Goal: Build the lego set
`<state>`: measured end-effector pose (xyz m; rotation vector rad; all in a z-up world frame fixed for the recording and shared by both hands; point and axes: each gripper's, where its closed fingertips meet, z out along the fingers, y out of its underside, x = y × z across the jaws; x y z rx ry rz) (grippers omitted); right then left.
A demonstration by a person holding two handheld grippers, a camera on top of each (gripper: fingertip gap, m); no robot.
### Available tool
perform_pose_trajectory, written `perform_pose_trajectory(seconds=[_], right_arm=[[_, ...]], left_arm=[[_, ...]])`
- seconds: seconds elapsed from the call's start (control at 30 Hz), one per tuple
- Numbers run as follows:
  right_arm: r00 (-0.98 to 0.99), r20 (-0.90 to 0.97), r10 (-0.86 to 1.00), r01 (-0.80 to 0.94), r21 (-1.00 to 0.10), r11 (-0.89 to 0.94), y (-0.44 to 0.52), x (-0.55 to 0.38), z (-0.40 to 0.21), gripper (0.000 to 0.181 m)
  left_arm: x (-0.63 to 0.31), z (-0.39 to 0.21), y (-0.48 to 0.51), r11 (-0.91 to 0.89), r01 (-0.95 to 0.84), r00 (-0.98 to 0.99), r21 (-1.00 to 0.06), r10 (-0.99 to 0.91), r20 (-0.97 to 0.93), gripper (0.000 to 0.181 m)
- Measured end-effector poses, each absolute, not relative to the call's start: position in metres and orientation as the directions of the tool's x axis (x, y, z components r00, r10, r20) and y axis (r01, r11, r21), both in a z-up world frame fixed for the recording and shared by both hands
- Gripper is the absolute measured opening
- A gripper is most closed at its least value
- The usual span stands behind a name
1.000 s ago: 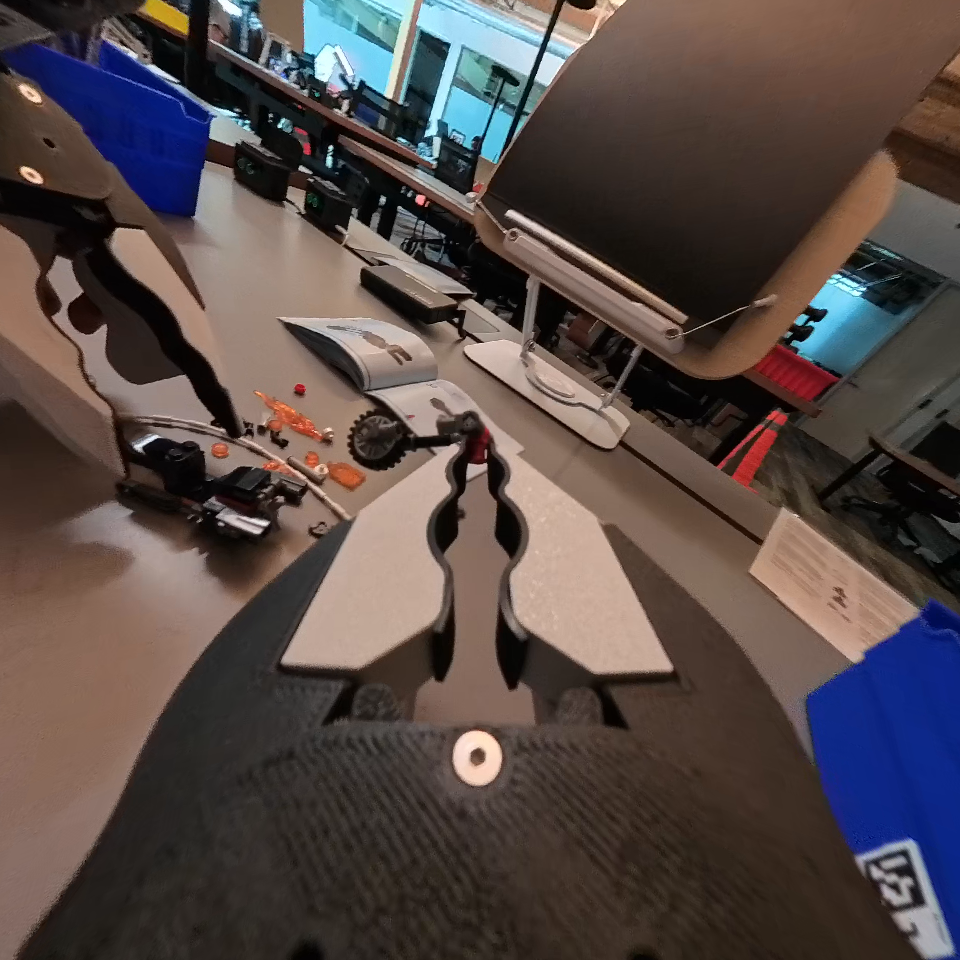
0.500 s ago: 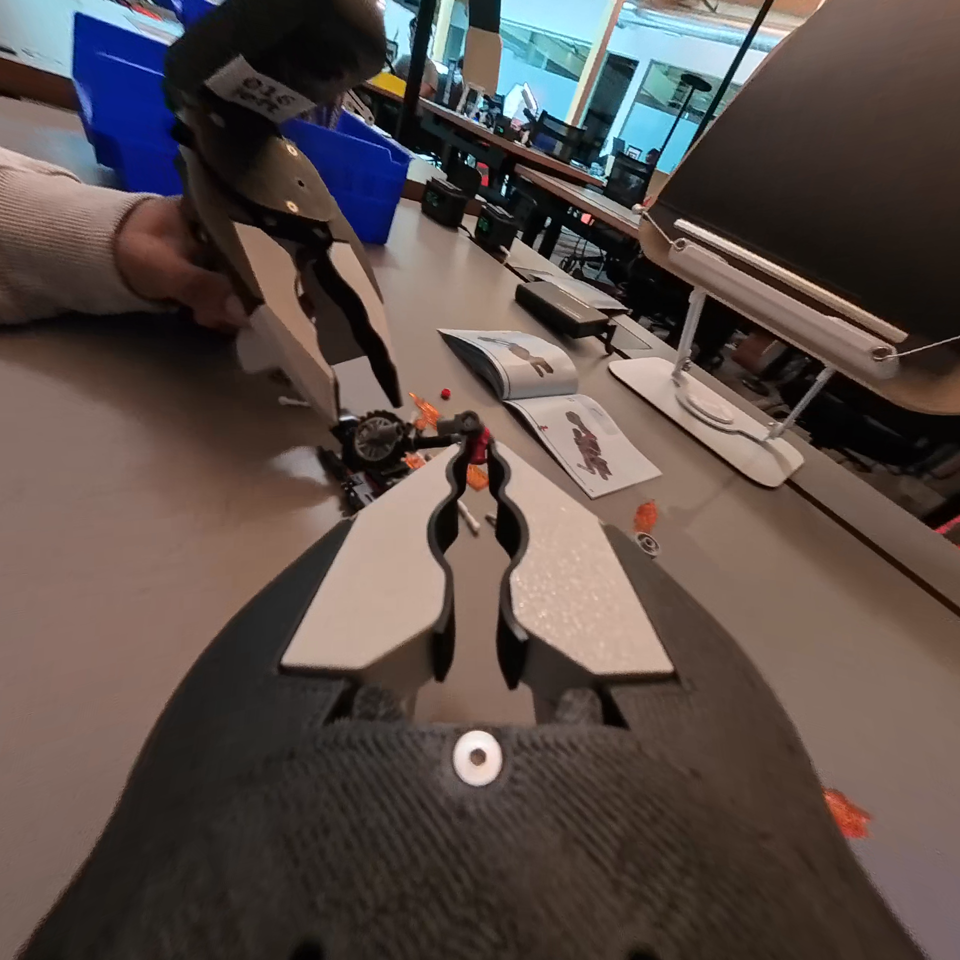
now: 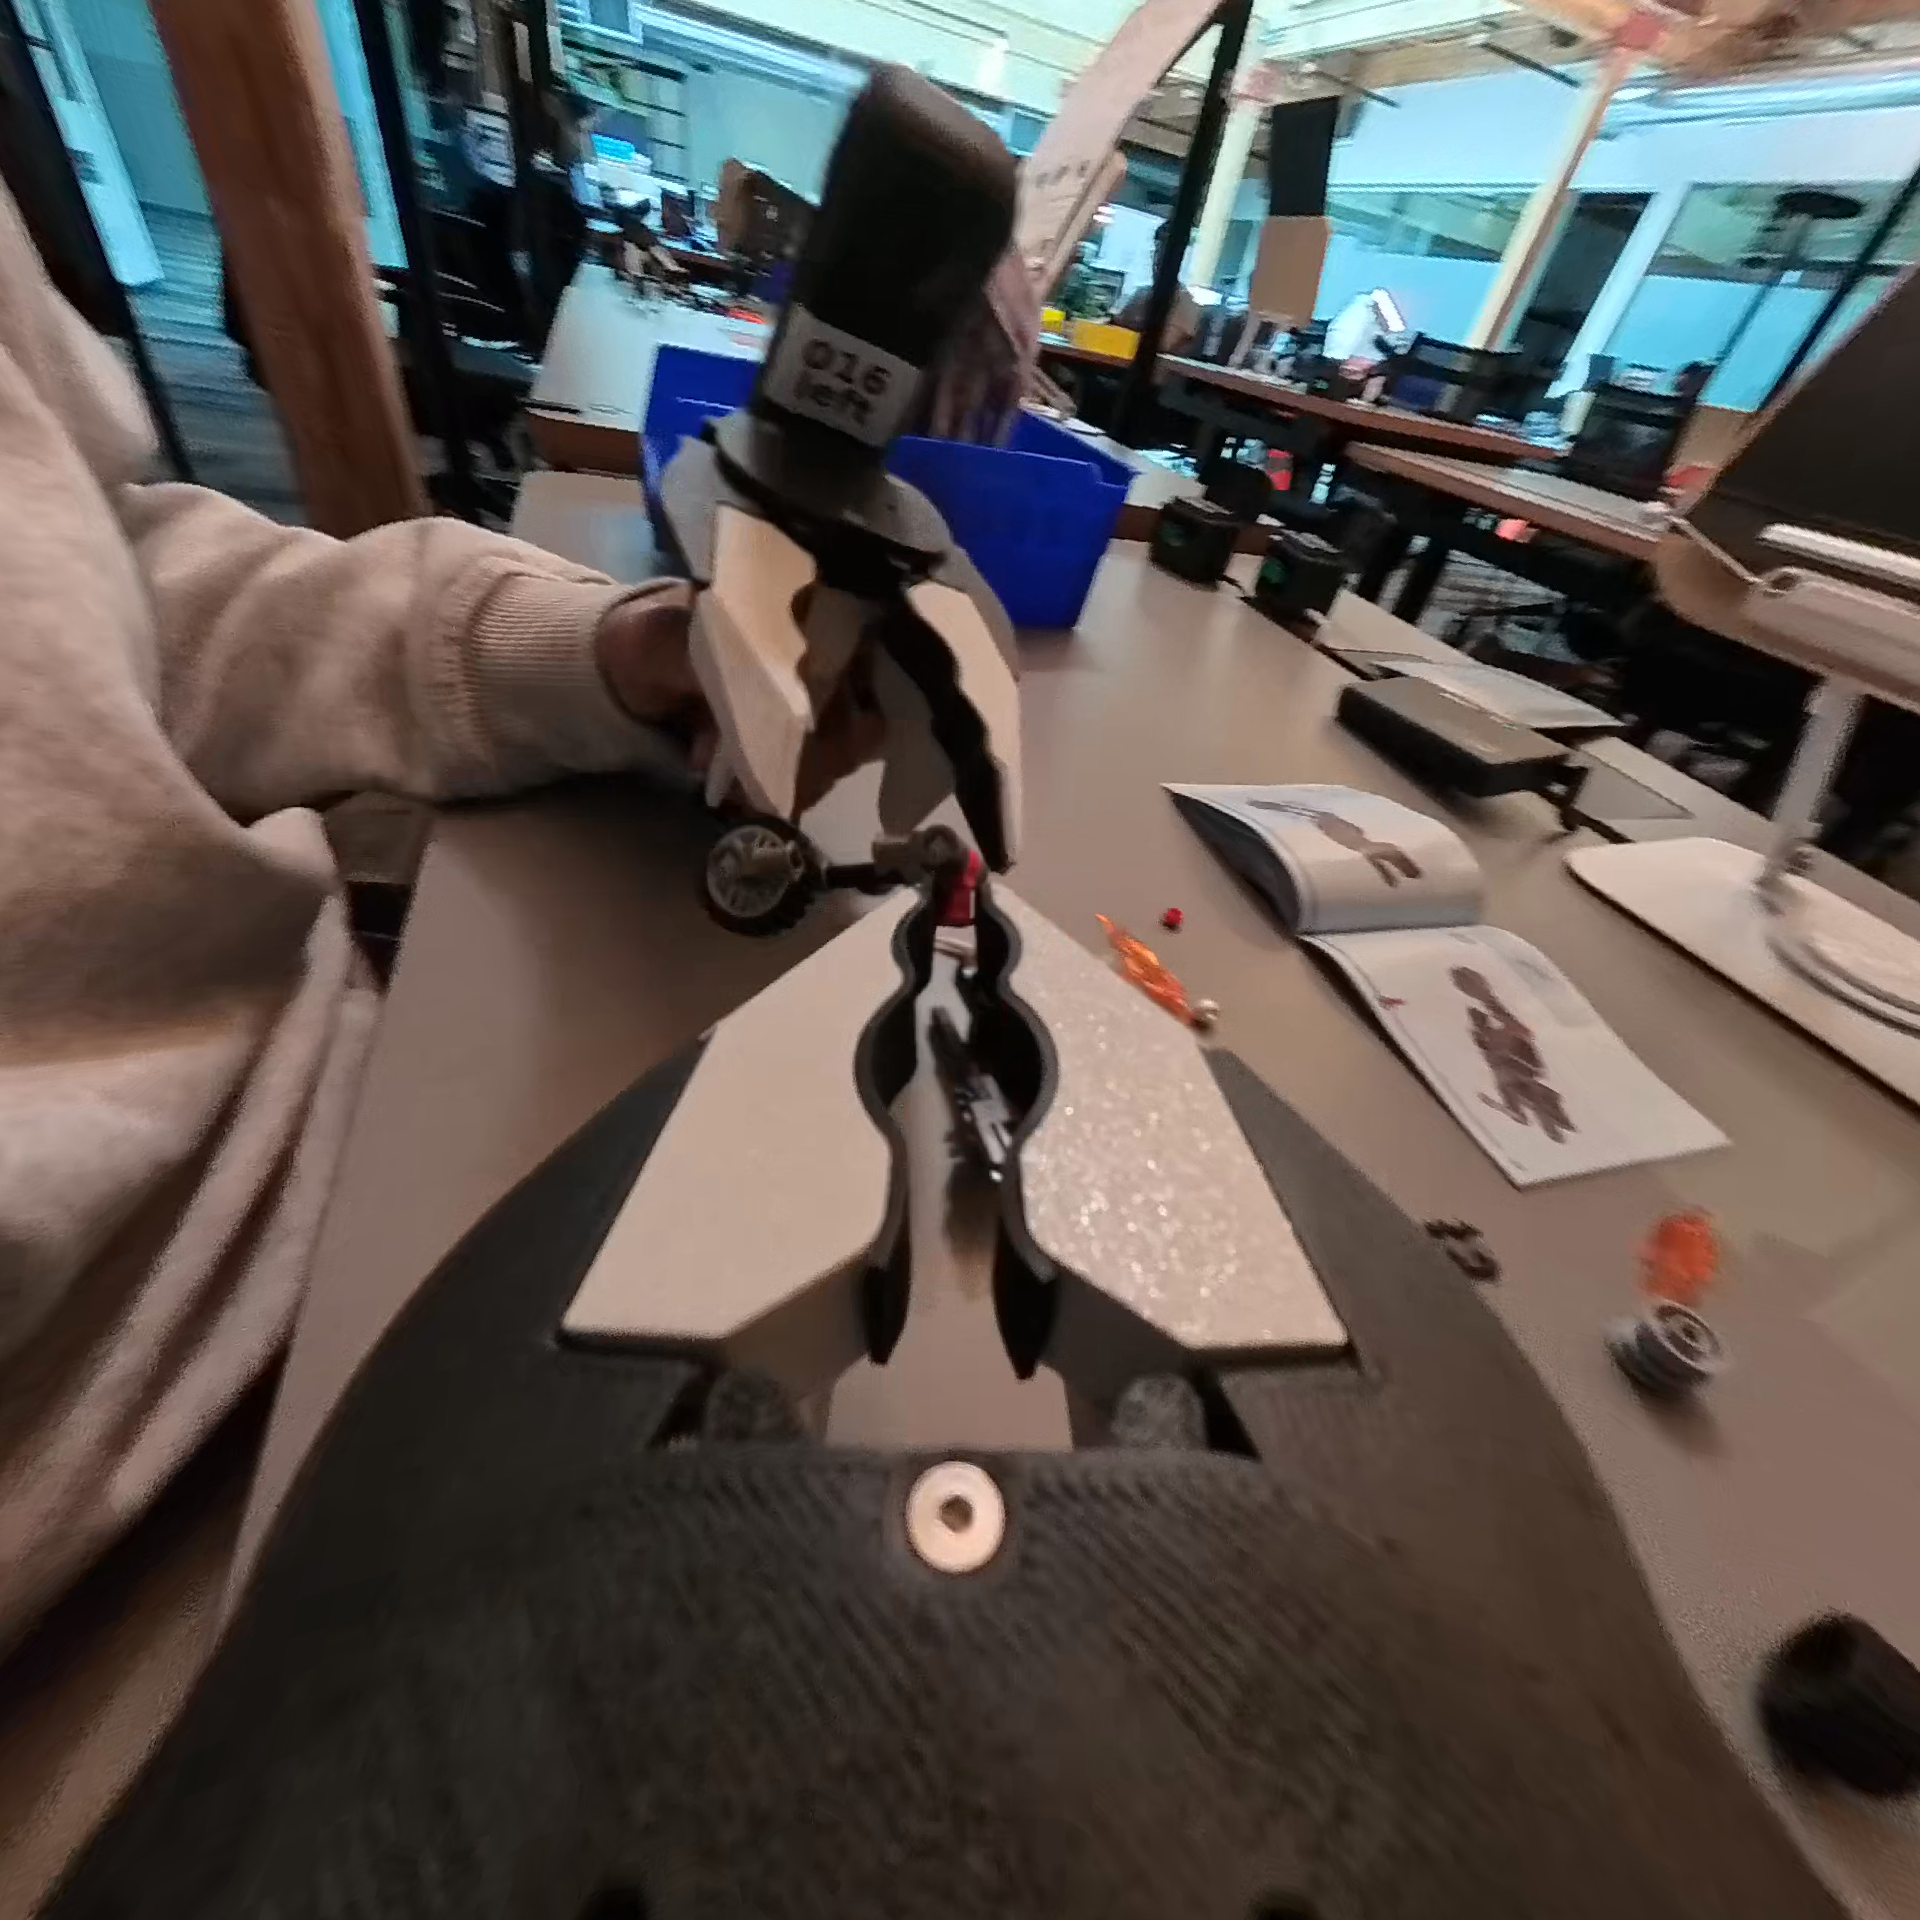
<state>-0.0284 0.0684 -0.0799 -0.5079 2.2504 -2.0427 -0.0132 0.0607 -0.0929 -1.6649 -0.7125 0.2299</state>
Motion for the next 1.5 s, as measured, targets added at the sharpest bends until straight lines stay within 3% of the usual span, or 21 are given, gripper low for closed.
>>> perform_pose_trajectory(seconds=[0.37, 0.53, 0.7, 1.07, 1.5], right_arm=[[-0.868, 0.084, -0.489, -0.142, -0.986, 0.084, 0.067, 0.012, -0.082, 0.005], [-0.873, 0.067, -0.482, -0.118, -0.990, 0.077, 0.066, 0.009, -0.080, 0.005], [-0.879, 0.060, -0.474, -0.112, -0.990, 0.084, 0.065, 0.007, -0.080, 0.005], [-0.901, 0.016, -0.434, -0.055, -0.995, 0.078, 0.062, -0.004, -0.076, 0.005], [-0.913, -0.126, -0.388, 0.083, -0.989, 0.124, 0.057, -0.017, -0.074, 0.005]], left_arm=[[0.009, -0.073, 0.073, 0.137, 0.511, 0.812, -0.848, 0.246, 0.529, 0.041], [0.010, -0.088, 0.081, 0.056, 0.539, 0.802, -0.841, 0.271, 0.532, 0.033], [0.011, -0.083, 0.078, 0.090, 0.548, 0.799, -0.831, 0.236, 0.553, 0.018], [0.002, -0.077, 0.067, 0.112, 0.452, 0.816, -0.885, 0.349, 0.461, 0.029], [-0.002, -0.072, 0.063, 0.103, 0.366, 0.822, -0.925, 0.431, 0.373, 0.029]])
